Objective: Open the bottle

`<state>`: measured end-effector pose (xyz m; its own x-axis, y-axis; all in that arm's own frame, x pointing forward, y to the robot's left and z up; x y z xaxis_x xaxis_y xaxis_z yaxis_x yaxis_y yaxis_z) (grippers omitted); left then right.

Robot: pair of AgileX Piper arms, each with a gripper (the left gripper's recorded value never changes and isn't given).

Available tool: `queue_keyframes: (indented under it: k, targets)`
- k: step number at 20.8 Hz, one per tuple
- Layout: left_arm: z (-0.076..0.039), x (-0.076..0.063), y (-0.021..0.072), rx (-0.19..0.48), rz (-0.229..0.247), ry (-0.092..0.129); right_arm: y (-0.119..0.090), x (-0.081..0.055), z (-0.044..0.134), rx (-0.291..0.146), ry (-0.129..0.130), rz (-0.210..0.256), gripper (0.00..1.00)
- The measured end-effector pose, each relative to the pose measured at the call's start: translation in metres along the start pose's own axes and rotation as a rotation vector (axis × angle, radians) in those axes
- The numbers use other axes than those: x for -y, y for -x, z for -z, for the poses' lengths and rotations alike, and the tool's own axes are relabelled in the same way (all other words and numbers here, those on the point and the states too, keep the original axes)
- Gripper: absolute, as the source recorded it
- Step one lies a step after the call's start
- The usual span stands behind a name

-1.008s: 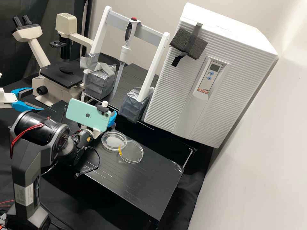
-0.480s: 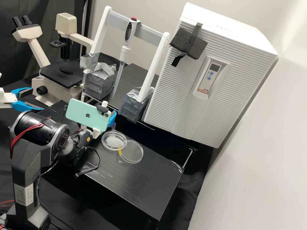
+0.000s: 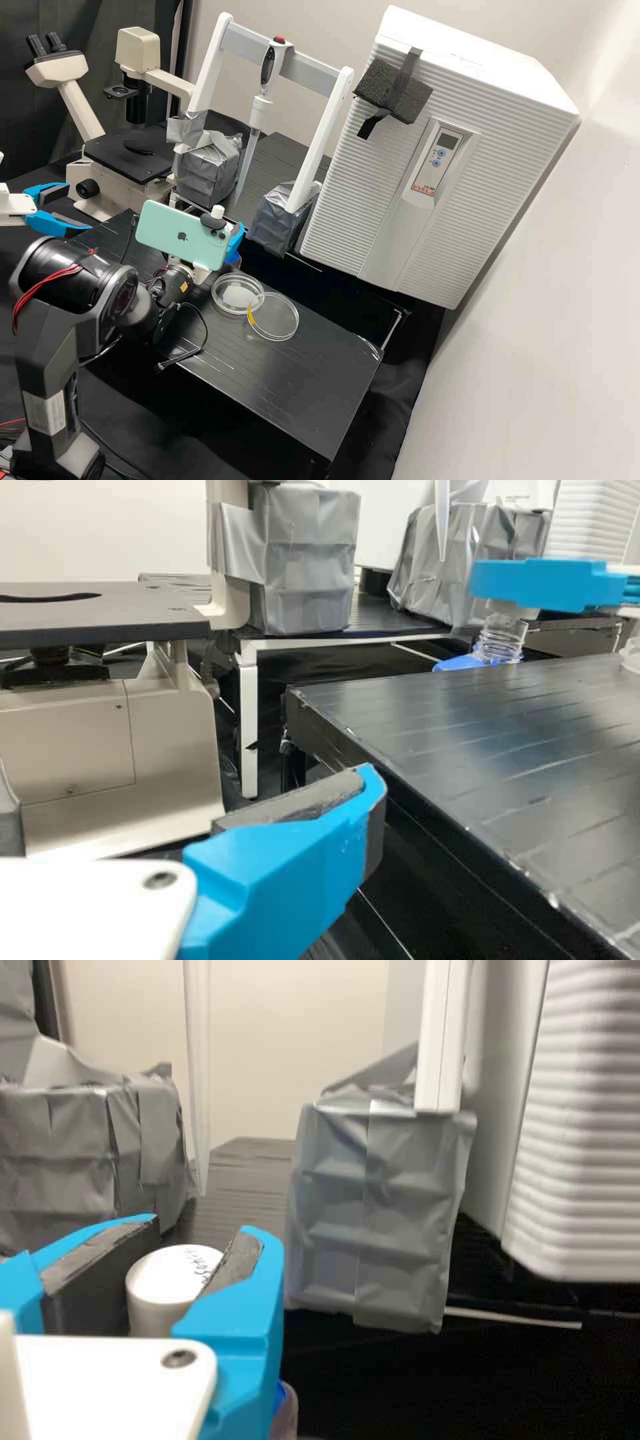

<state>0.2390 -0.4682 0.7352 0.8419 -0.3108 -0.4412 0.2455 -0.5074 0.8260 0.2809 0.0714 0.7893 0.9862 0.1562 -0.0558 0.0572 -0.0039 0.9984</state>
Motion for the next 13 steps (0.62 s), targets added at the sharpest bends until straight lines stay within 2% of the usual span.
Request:
queue_keyframes:
  k: [7, 13]
  targets:
    - [0.0, 0.0, -0.0001, -0.007, -0.004, 0.004, 0.016, -0.008, 0.007, -0.024, -0.001, -0.024, 0.0]
    - [0.0, 0.0, -0.0002, -0.007, -0.004, 0.003, 0.047, -0.009, 0.009, -0.037, -0.004, -0.043, 0.0]
